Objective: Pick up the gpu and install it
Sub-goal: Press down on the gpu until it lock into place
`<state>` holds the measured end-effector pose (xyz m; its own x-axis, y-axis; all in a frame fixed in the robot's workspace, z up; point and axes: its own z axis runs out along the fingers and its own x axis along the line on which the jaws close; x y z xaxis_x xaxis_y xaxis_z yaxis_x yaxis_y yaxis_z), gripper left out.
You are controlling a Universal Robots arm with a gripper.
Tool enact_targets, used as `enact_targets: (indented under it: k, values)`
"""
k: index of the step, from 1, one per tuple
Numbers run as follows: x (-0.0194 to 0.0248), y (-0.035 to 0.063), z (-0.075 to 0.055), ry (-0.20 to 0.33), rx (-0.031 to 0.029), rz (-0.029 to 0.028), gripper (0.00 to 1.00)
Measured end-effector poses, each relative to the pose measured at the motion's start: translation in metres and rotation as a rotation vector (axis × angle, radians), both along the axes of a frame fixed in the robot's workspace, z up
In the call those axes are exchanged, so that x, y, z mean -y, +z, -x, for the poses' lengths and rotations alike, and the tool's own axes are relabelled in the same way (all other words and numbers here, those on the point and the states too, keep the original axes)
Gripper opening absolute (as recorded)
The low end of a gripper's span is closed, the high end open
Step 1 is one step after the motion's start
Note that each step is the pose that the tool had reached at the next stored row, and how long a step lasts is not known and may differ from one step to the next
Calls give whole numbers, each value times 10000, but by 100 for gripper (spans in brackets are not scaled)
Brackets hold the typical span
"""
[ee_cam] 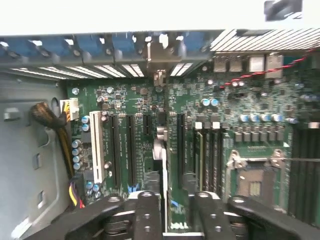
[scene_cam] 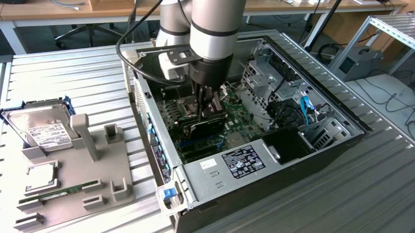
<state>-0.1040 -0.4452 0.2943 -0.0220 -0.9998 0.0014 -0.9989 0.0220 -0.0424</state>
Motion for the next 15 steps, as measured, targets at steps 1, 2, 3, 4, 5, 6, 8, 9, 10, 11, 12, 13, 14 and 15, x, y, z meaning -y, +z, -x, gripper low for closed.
enact_targets:
  k: [1,2,3,4,5,6,8,9,10,11,12,13,14,15]
  values:
    - [-5,8,-1,2,0,-1,31]
    - [-7,4,-2,10,-3,-4,19]
    - [-7,-6,-1,9,-17,0,13]
    - [-7,-21,-1,8,-25,0,13]
    - [-7,-41,1,8,-33,-1,13]
    - [-7,-59,11,9,-37,-1,11]
    - [-6,-91,88,10,-39,0,11]
    - [-6,-100,131,9,-39,1,11]
    - [-7,-110,172,10,-39,0,11]
    - [-7,-118,190,10,-37,-2,11]
    - [-7,-133,210,9,-37,-2,11]
    - [-7,-144,219,10,-38,-1,11]
    - [-7,-158,226,9,-38,-1,11]
    - [-7,-167,230,9,-39,0,11]
